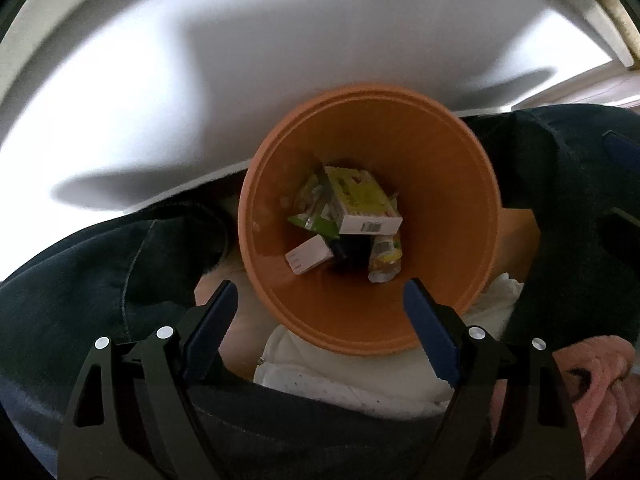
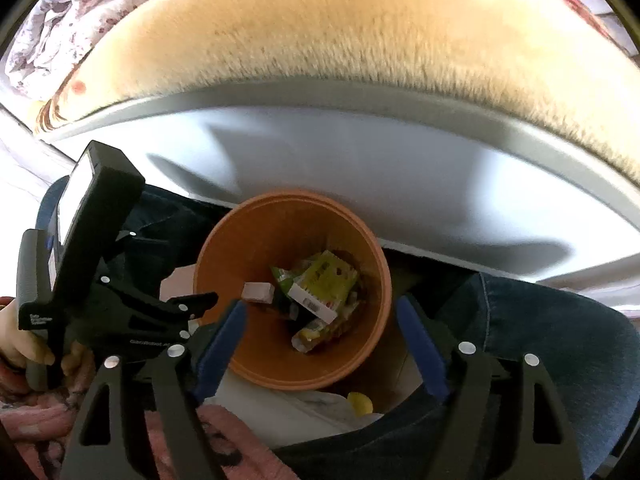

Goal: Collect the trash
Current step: 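Move both tools back over the bed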

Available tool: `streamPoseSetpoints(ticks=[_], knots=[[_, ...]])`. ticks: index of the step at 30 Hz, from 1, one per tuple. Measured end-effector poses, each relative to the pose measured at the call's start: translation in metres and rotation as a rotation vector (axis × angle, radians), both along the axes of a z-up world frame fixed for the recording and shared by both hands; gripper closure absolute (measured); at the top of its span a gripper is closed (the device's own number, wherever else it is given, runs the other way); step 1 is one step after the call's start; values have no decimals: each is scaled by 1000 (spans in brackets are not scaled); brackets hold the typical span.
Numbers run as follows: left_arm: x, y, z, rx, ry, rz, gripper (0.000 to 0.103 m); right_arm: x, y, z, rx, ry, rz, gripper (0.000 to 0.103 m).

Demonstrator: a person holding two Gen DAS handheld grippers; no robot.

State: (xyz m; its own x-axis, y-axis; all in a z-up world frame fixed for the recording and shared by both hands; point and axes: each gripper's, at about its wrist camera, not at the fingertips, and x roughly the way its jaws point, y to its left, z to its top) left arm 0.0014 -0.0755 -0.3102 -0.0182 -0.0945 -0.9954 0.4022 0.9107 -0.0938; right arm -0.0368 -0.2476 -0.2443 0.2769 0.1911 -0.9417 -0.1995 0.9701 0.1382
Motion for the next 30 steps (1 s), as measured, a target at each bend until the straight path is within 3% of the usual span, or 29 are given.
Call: streamPoseSetpoints(ticks=[6, 12, 15, 18, 26, 30], knots=[[-4, 9, 53, -50, -120, 12, 21, -6, 2, 40, 26, -106, 13, 22], [4, 22, 130, -113, -323, 58, 20, -2, -3, 107, 47, -304, 15, 11], [12, 33, 168, -144, -454, 105, 12, 13, -4, 130, 42, -385, -1, 9], [23, 42, 191, -152, -553, 156, 11, 37, -5, 147, 50, -459, -15, 6], [63, 59, 214, -196, -600, 261, 11, 131, 9, 164, 12, -546, -29, 6], [74, 64, 215, -208, -592, 273, 11, 193, 16, 147, 11, -499, -41, 6]])
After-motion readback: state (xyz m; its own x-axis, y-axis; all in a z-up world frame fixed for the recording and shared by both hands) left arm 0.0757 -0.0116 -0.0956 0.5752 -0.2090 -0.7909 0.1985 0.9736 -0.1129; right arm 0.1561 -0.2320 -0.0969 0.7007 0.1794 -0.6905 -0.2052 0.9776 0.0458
